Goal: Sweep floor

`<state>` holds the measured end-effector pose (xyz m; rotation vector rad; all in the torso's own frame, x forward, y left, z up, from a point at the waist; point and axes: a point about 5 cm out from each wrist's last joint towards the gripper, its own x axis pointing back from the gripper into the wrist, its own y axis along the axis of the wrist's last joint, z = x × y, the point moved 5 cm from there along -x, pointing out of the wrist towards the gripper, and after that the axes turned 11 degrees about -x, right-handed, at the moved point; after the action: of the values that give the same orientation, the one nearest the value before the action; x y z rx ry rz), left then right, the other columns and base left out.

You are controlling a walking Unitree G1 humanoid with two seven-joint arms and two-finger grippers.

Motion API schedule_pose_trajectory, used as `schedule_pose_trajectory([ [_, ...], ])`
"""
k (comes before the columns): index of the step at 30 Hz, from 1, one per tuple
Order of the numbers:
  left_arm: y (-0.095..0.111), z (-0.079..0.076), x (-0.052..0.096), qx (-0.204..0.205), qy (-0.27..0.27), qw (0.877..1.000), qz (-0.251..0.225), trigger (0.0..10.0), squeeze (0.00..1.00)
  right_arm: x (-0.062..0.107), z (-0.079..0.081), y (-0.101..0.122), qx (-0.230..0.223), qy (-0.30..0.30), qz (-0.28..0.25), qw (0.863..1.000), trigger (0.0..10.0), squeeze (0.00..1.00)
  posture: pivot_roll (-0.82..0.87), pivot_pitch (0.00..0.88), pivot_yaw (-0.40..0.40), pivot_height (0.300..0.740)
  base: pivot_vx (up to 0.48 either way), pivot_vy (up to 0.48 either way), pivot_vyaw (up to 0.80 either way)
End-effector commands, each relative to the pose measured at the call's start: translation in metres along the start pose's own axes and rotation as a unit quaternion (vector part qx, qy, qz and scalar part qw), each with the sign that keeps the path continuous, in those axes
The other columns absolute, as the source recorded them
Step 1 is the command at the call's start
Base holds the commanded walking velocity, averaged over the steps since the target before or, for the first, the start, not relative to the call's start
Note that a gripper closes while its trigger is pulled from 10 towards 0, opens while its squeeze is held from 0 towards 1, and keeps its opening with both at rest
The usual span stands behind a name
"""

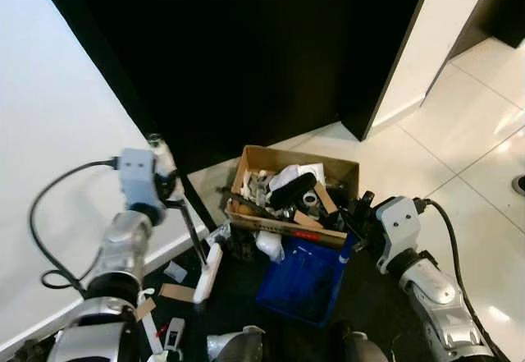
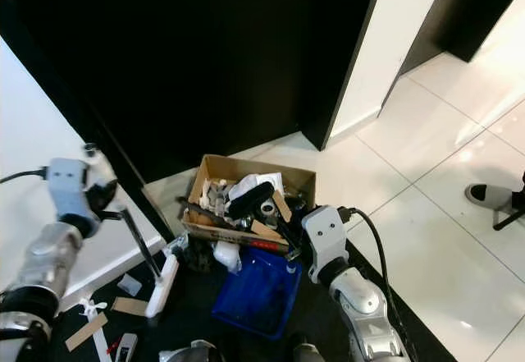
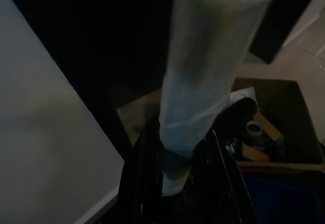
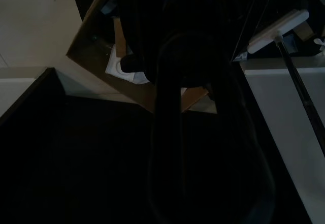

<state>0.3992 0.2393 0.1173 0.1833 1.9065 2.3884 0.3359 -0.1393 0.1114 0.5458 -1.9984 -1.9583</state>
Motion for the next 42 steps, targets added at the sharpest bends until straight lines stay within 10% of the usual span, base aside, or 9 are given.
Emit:
schedule_pose_trajectory([
  [1,-0.012,-0.013,0.005,0.024,-0.028,0.999,0.006,10.0,0.0,0.006,-0.003,0.001,-0.002,-0.008,-0.004,1.0,10.0,0.0,-0.05,0.346,0.085,0.74,0.0,0.0,0.0],
  [12,0.048,0.039,0.004,-0.053,0.102,0.989,-0.096,10.0,0.0,0.003,0.002,0.001,-0.001,-0.004,-0.003,1.0,10.0,0.0,-0.04,0.355,0.094,0.74,0.0,0.0,0.0],
  [18,0.068,0.043,0.002,-0.091,0.088,0.984,-0.123,10.0,0.0,0.006,0.001,0.001,0.0,-0.005,-0.001,1.0,10.0,0.0,-0.04,0.373,0.096,0.74,0.0,0.0,0.0],
  [29,0.002,0.018,0.0,-0.104,0.084,0.991,0.0,10.0,0.0,0.005,0.006,0.002,-0.002,0.0,-0.002,1.0,10.0,0.0,-0.06,0.382,0.093,0.74,0.0,0.0,0.0],
  [38,-0.014,0.004,0.001,0.004,0.053,0.999,0.011,10.0,0.0,0.011,0.001,0.005,0.002,-0.007,-0.004,1.0,10.0,0.0,-0.07,0.387,0.091,0.74,0.0,0.0,0.0],
  [42,0.003,-0.022,-0.003,0.105,-0.062,0.992,-0.038,10.0,0.0,0.009,0.002,0.005,-0.001,-0.007,-0.004,1.0,10.0,0.0,-0.06,0.382,0.092,0.74,0.0,0.0,0.0],
])
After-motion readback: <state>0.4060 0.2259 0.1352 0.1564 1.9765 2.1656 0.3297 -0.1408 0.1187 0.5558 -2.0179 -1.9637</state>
